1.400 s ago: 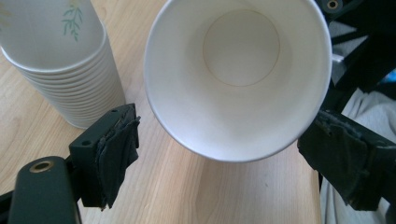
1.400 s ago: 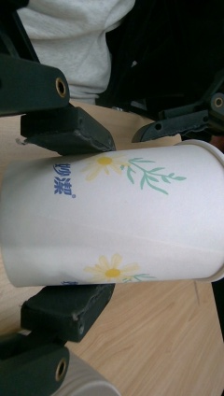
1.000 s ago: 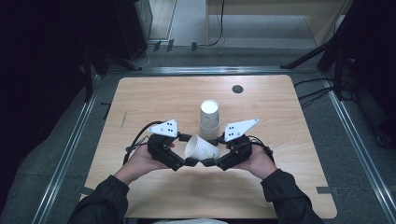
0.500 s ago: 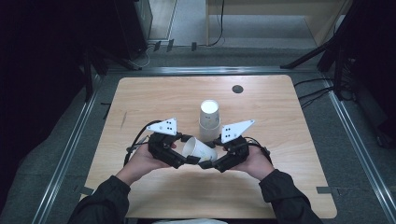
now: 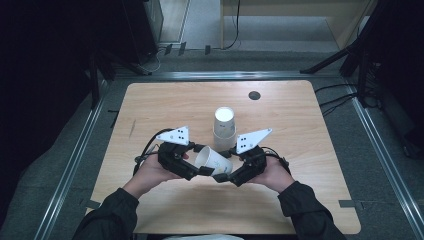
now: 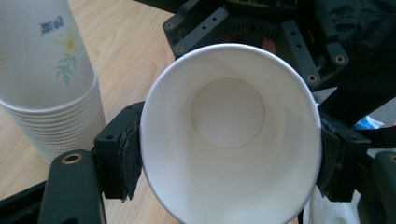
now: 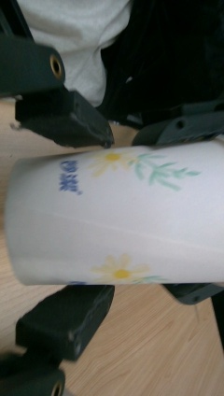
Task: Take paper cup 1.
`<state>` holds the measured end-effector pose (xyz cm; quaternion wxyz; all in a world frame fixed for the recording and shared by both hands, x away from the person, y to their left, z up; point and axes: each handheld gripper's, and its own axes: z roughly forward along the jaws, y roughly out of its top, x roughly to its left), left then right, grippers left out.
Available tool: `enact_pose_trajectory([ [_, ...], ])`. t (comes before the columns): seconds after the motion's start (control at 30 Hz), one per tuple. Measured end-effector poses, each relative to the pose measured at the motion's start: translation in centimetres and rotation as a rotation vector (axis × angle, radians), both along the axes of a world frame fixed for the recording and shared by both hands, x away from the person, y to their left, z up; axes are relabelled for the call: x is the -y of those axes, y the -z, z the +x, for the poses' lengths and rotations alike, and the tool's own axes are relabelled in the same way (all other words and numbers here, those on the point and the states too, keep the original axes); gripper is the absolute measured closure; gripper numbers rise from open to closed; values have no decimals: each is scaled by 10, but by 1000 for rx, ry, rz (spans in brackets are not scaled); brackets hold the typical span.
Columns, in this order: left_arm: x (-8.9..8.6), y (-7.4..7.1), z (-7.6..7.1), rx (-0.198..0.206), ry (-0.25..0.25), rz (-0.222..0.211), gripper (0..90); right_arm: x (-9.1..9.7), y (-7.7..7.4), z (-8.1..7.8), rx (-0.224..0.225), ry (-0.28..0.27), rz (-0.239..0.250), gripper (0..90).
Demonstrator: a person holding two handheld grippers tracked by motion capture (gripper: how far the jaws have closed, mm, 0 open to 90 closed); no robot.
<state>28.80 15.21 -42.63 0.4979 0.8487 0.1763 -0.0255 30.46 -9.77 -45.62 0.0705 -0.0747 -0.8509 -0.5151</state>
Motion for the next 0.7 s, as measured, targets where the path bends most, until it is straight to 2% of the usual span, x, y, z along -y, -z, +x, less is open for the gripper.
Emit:
enact_pose_trajectory([
  [0.1, -5, -2, 2, 6, -17, -7, 236, 0, 1, 1, -3, 19, -22, 217],
  [0.23, -14, -5, 5, 31, -48, 9, 236, 0, 3, 2, 3, 39, -50, 204],
  [0.37, -23, -7, 7, 28, -76, 11, 236, 2, 8, 1, 45, 90, -90, 185],
  [0.43, -26, -6, 9, 34, -92, 22, 236, 5, 12, 1, 68, 142, -124, 186],
  [0.57, -29, -4, 12, 22, -107, 52, 236, 10, 14, 1, 94, 182, -143, 189],
  [0.7, -30, -1, 13, 31, -116, 102, 235, 19, 11, 2, 102, 207, -149, 177],
])
